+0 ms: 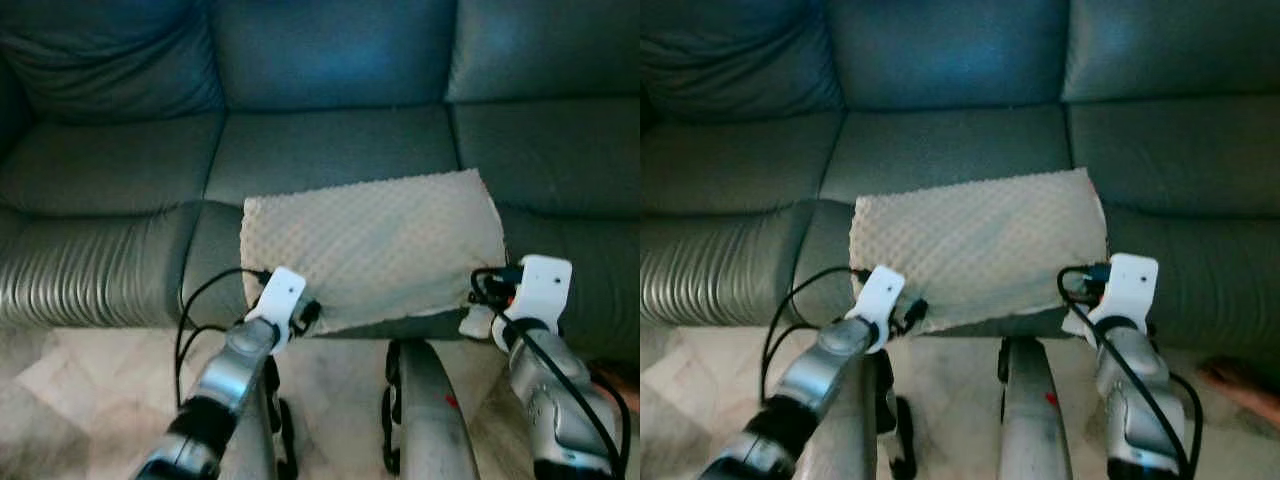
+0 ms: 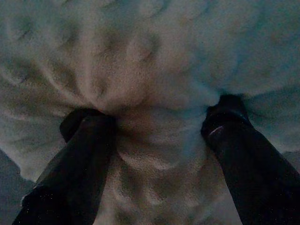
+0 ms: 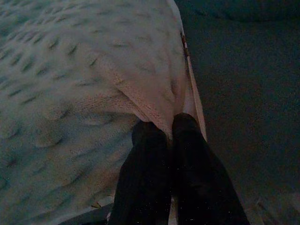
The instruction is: Move the pillow to the sofa
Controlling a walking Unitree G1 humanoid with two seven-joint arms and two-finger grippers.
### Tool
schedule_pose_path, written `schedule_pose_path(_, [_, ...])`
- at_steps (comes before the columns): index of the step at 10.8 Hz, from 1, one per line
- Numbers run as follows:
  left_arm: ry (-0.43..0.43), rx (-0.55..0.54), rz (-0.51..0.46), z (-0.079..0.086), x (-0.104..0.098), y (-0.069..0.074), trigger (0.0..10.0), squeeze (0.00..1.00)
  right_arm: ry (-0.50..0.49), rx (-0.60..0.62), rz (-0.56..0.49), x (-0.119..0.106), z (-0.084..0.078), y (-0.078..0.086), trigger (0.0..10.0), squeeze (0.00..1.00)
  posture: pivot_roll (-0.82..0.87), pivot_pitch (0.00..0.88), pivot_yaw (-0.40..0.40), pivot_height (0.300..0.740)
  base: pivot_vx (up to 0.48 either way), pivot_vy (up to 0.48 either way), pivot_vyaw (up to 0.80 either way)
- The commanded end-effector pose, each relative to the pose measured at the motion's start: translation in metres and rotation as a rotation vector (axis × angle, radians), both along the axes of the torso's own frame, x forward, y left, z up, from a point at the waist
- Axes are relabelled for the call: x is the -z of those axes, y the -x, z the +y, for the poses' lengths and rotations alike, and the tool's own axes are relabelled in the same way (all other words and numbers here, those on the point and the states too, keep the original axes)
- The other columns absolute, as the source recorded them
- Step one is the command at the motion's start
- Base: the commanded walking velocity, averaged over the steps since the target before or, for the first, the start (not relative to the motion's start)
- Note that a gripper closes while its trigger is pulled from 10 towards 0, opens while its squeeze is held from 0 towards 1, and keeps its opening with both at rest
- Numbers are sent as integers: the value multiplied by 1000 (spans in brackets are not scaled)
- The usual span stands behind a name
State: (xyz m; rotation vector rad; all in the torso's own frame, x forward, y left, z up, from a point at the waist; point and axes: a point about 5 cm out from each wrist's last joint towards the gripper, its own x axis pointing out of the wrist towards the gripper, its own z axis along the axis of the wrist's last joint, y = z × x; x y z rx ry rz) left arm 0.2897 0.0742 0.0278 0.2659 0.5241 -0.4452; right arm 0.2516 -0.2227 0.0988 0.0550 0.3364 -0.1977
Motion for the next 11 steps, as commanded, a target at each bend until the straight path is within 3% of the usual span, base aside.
schedule_pose_path(1, [-11, 21, -7, -8, 4, 0, 0, 0, -16, 2, -6, -2, 3, 2, 0, 0, -41, 283, 132, 611, 0, 0, 0])
schedule_pose_path(4, [-36, -6, -101, -19, -11, -22, 0, 0, -4, 33, -48, -8, -6, -9, 0, 0, -41, 283, 141, 611, 0, 0, 0])
schedule_pose_path(6, [-82, -31, -182, -18, -27, -41, 0, 0, 18, -50, -87, -8, -7, -35, 0, 0, -33, 284, 148, 611, 0, 0, 0])
schedule_pose_path(7, [-105, -63, -226, -14, -38, -54, 0, 0, 28, -129, -74, -6, -1, -57, 0, 0, -29, 282, 148, 611, 0, 0, 0])
schedule_pose_path(8, [-115, -81, -240, -11, -42, -58, 0, 0, 24, -160, -65, -4, 3, -65, 0, 0, -27, 282, 147, 611, 0, 0, 0])
schedule_pose_path(9, [-136, -116, -264, -1, -50, -67, 0, 0, 20, -262, -49, -2, 19, -82, 0, 0, -23, 284, 142, 611, 0, 0, 0])
schedule_pose_path(11, [-181, -183, -296, 20, -58, -76, 0, 0, 42, -361, -45, 1, 46, -101, 0, 0, -20, 282, 138, 611, 0, 0, 0])
